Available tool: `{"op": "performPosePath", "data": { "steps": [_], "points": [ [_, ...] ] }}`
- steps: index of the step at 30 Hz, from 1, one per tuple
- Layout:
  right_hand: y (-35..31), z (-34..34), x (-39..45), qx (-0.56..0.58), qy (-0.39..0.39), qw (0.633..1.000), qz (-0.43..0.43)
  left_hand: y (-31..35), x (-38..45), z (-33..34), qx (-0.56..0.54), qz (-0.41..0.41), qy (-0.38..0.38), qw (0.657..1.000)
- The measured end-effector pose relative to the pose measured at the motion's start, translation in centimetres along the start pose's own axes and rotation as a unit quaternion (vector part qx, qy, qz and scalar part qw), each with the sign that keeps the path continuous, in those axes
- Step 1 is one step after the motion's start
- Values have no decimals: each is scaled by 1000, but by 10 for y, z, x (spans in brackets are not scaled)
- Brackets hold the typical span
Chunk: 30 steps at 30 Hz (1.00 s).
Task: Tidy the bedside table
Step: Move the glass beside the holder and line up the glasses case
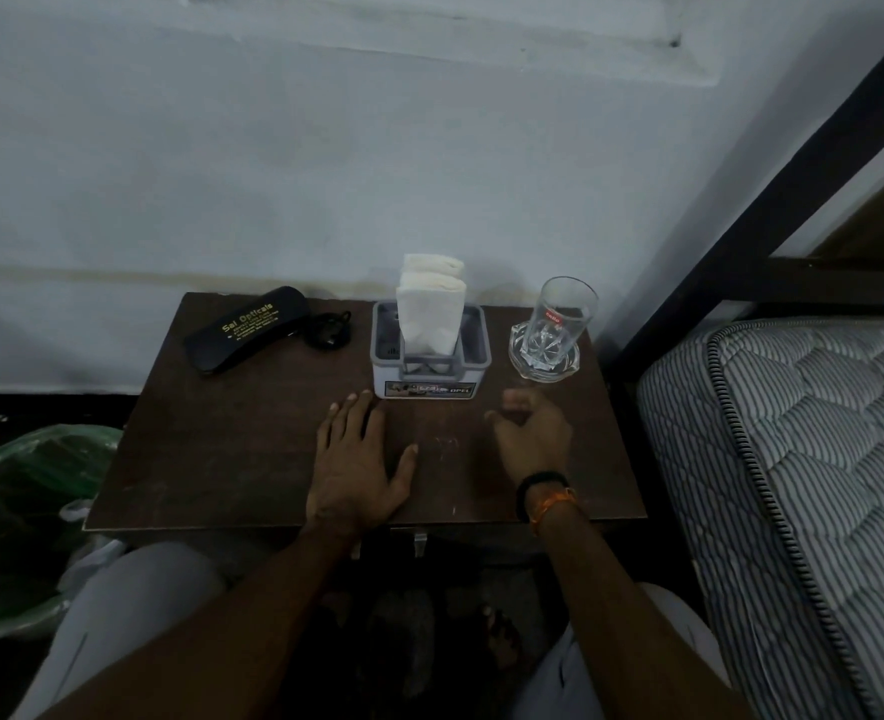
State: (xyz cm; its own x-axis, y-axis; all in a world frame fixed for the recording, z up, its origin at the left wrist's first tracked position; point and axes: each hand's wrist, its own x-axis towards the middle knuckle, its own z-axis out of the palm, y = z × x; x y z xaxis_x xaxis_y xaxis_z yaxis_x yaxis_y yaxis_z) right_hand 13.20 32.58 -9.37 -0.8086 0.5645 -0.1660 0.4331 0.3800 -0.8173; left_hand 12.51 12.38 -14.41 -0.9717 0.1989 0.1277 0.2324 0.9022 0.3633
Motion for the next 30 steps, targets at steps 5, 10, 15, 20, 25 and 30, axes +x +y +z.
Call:
{"op": "performPosePath", "data": {
  "steps": [5,10,15,20,25,30],
  "points": [
    [-14,11,-8,43,-55,997,-20,-9,2,-7,-126,-30,12,992],
    [-23,20,-9,59,-41,997,-33,-7,18,-16,-234,-26,21,972],
    [-30,24,-1,70,-31,997,-29,-4,35,-18,-268,-2,25,963],
    [-35,29,7,94,-27,995,-25,-2,52,-16,-280,-12,17,960],
    [-39,30,17,117,-34,992,-21,3,67,-12,-288,-15,4,958],
    [-42,29,20,128,-40,991,-20,7,73,-10,-291,-23,4,957]
  ]
}}
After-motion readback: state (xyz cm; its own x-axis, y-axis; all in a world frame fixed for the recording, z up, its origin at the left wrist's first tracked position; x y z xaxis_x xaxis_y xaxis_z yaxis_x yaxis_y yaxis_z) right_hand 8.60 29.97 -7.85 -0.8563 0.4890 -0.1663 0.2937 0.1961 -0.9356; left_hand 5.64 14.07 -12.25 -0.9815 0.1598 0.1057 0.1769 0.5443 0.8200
